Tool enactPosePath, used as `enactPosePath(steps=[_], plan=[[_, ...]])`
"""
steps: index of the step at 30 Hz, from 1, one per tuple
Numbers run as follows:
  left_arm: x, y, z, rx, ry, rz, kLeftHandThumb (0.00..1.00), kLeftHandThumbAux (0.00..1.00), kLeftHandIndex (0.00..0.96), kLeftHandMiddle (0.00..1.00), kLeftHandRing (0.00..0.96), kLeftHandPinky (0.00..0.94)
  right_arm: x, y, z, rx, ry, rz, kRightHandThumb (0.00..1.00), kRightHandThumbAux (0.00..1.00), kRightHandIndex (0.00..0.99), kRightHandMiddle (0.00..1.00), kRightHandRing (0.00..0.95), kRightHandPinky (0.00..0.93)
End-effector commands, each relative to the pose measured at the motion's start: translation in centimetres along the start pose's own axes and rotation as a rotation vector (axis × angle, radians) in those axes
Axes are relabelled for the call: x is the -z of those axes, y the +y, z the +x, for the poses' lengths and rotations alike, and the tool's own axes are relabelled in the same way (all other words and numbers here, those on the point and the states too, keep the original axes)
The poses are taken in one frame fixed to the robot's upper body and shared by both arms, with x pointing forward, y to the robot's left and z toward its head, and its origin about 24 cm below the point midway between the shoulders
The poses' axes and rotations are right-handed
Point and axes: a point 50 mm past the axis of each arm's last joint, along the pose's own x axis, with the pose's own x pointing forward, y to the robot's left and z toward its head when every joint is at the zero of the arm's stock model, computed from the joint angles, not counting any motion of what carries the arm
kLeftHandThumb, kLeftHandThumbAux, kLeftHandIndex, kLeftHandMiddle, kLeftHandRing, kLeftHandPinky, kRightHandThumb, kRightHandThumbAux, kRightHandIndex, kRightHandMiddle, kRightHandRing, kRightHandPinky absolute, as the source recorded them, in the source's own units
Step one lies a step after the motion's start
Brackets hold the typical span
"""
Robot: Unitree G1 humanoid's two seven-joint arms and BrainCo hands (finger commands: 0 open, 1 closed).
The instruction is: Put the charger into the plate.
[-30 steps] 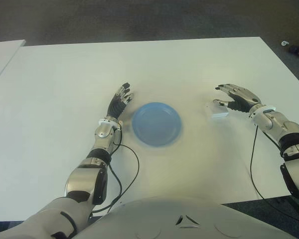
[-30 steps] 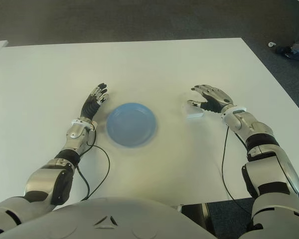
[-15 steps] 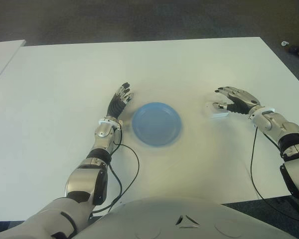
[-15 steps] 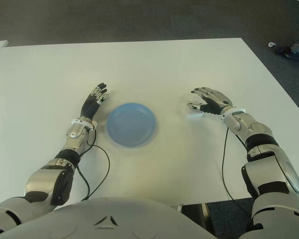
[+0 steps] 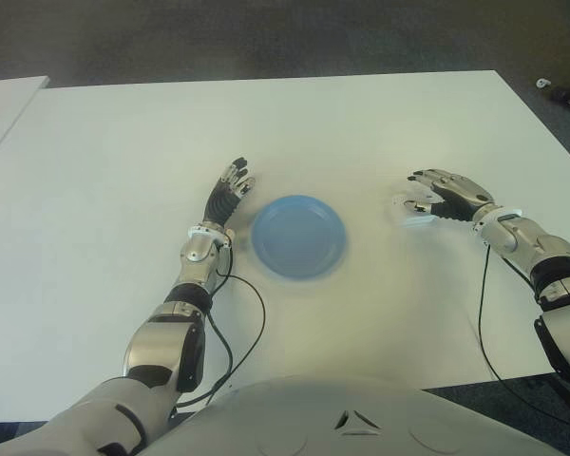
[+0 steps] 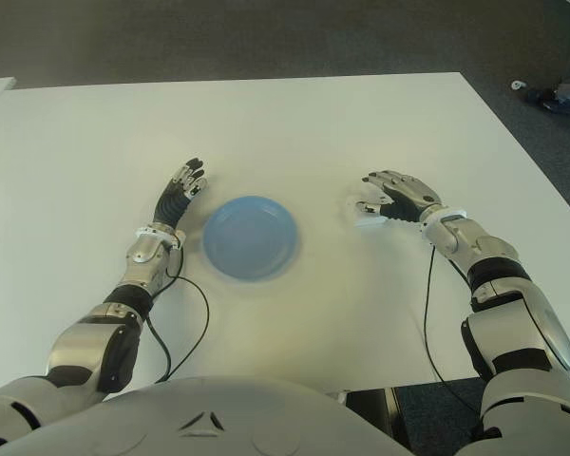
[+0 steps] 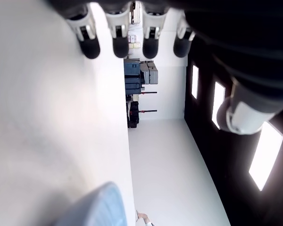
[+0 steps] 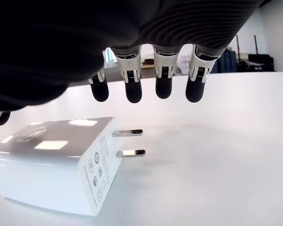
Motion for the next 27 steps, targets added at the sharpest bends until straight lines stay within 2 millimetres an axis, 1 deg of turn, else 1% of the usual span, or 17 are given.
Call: enactPosePath(steps=[1,11,17,27], plan=[[2.1,-0.3,-1.3,0.006,0.109,-0.025,0.028,0.546,0.0,0.0,0.0,0.0,-0.1,0.7,-0.2,-0.029,-0.001,-0.01,0.404,0.106,0.0,0.0,0.0,0.0],[2.1,-0.4,-1.3,0.005,0.11,-0.011,0.041,0.533,0.0,0.0,0.0,0.0,-0.3,0.8,-0.2,-0.038,-0.025,-0.026,0.394,0.101,0.0,0.0,0.0,0.0],[2.1,-0.3,-1.4,0.004,0.112,-0.012,0.039,0.547,0.0,0.0,0.0,0.0,-0.6,0.8,-0.2,-0.053,-0.058,-0.047,0.378,0.095,0.0,0.0,0.0,0.0],[2.3,0.1,-1.5,0.012,0.134,-0.024,0.033,0.545,0.0,0.0,0.0,0.0,-1.2,0.1,-0.5,-0.041,-0.141,-0.082,0.371,0.095,0.0,0.0,0.0,0.0]])
